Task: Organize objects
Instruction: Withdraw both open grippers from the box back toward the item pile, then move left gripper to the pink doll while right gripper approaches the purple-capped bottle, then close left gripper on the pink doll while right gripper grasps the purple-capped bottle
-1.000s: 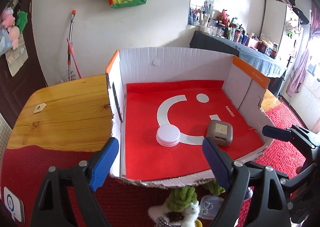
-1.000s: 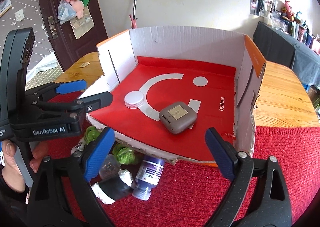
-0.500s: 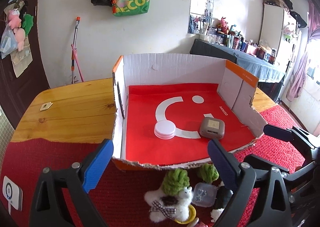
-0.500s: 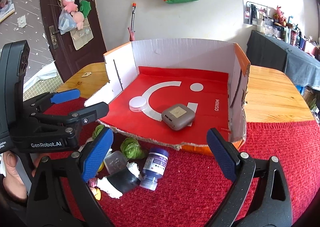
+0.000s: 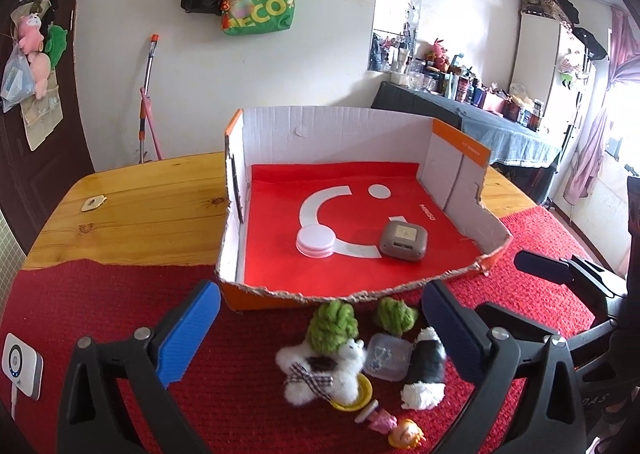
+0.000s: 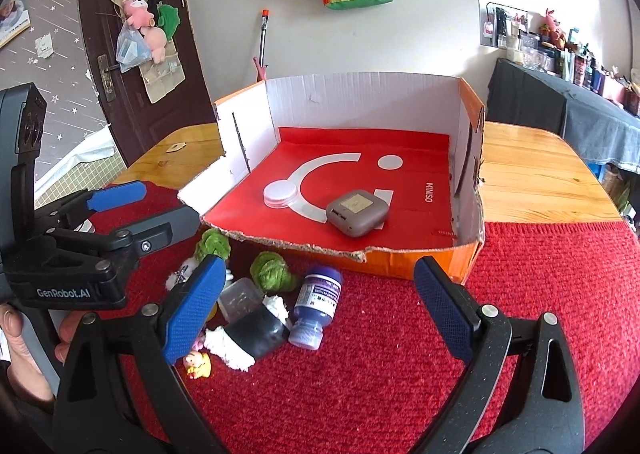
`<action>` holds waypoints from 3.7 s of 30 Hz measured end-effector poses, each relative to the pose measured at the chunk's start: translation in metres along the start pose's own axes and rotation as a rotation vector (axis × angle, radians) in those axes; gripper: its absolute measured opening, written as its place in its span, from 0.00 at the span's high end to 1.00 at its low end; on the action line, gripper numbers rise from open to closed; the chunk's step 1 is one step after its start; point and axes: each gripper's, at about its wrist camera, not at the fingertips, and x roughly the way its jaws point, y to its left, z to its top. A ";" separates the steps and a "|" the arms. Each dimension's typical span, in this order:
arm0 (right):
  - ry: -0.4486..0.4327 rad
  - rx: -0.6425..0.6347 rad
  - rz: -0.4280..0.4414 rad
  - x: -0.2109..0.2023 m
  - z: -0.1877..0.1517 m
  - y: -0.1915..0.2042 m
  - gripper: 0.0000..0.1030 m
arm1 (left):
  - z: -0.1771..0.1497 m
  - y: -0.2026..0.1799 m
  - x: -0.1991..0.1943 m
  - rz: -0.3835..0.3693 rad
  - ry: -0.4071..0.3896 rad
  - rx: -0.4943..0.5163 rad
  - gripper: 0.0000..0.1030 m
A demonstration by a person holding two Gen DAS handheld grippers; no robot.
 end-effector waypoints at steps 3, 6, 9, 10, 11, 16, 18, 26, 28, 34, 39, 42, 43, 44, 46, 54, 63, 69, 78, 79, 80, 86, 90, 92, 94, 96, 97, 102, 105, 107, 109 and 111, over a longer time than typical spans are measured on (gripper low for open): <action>-0.003 -0.003 0.000 -0.004 -0.005 0.002 0.00 | -0.002 -0.001 -0.003 0.001 0.000 0.002 0.00; -0.008 -0.005 0.001 -0.009 -0.009 0.004 0.00 | -0.004 -0.001 -0.006 0.001 0.001 -0.006 0.00; -0.008 -0.008 0.002 -0.013 -0.012 0.005 0.00 | -0.006 0.000 -0.006 -0.004 0.008 -0.015 0.00; -0.007 -0.010 0.003 -0.014 -0.013 0.006 0.00 | -0.007 0.000 -0.007 -0.005 0.010 -0.016 0.00; -0.006 -0.011 0.004 -0.015 -0.014 0.006 0.00 | -0.008 -0.001 -0.007 -0.005 0.012 -0.016 0.00; 0.000 -0.015 0.011 -0.016 -0.016 0.009 0.00 | -0.011 -0.001 -0.010 -0.003 0.014 -0.013 0.00; 0.004 -0.016 0.013 -0.017 -0.017 0.009 0.00 | -0.013 -0.001 -0.011 0.002 0.016 -0.011 0.00; 0.025 -0.024 0.025 -0.015 -0.022 0.013 0.00 | -0.019 0.002 -0.011 0.002 0.035 -0.029 0.00; 0.030 -0.026 0.026 -0.015 -0.023 0.014 0.00 | -0.019 0.004 -0.011 0.001 0.040 -0.034 0.00; 0.039 -0.025 0.027 -0.015 -0.027 0.015 0.00 | -0.024 0.006 -0.010 0.001 0.051 -0.043 0.00; 0.047 -0.025 0.029 -0.013 -0.030 0.016 0.00 | -0.028 0.007 -0.010 -0.001 0.060 -0.045 0.00; 0.051 -0.026 0.028 -0.013 -0.032 0.015 0.00 | -0.031 0.005 -0.010 -0.003 0.065 -0.042 0.00; 0.054 -0.025 0.028 -0.012 -0.033 0.015 0.00 | -0.032 0.005 -0.010 -0.004 0.067 -0.042 0.00; 0.057 -0.025 0.028 -0.012 -0.034 0.015 0.00 | -0.033 0.005 -0.010 -0.005 0.070 -0.042 0.00; 0.067 -0.025 0.028 -0.011 -0.036 0.015 0.00 | -0.035 0.004 -0.009 -0.010 0.077 -0.041 0.00; 0.077 -0.031 0.017 -0.011 -0.044 0.012 0.07 | -0.045 -0.001 -0.009 -0.024 0.101 -0.026 0.02; 0.106 -0.017 0.009 -0.008 -0.051 0.004 0.29 | -0.057 -0.003 -0.011 -0.055 0.128 -0.015 0.10; 0.121 -0.015 -0.009 -0.005 -0.053 0.000 0.34 | -0.067 -0.010 -0.010 -0.075 0.146 0.008 0.16; 0.131 0.000 -0.023 0.006 -0.046 -0.009 0.34 | -0.084 -0.020 -0.001 -0.079 0.190 -0.010 0.18; 0.134 0.002 -0.021 0.008 -0.046 -0.010 0.34 | -0.086 -0.022 0.001 -0.070 0.191 -0.007 0.18; 0.136 0.003 -0.020 0.009 -0.045 -0.011 0.34 | -0.089 -0.025 0.002 -0.049 0.184 0.005 0.18; 0.147 0.003 -0.030 0.018 -0.045 -0.012 0.37 | -0.092 -0.031 0.002 0.030 0.152 0.034 0.24; 0.147 0.011 -0.031 0.022 -0.045 -0.012 0.40 | -0.090 -0.023 0.002 0.049 0.147 0.015 0.30; 0.144 0.006 -0.032 0.023 -0.045 -0.009 0.41 | -0.090 -0.018 0.001 0.056 0.146 -0.004 0.31; 0.139 0.005 -0.031 0.025 -0.043 -0.007 0.41 | -0.090 -0.012 0.000 0.060 0.147 -0.023 0.33; 0.135 0.003 -0.031 0.026 -0.041 -0.005 0.41 | -0.090 -0.008 -0.002 0.058 0.147 -0.038 0.35; 0.133 -0.002 -0.035 0.027 -0.040 -0.004 0.41 | -0.090 -0.006 -0.003 0.062 0.147 -0.045 0.35; 0.127 0.000 -0.052 0.037 -0.032 -0.005 0.41 | -0.089 -0.001 -0.003 0.065 0.147 -0.048 0.35; 0.147 0.019 -0.046 0.047 -0.029 -0.009 0.41 | -0.088 0.000 -0.002 0.059 0.151 -0.039 0.35; 0.160 0.023 -0.042 0.050 -0.029 -0.011 0.44 | -0.088 0.000 -0.003 0.052 0.152 -0.033 0.35; 0.165 0.017 -0.038 0.050 -0.029 -0.010 0.49 | -0.087 0.000 -0.002 0.051 0.152 -0.029 0.35; 0.167 0.008 -0.024 0.050 -0.030 -0.009 0.61 | -0.087 -0.001 -0.001 0.050 0.150 -0.024 0.35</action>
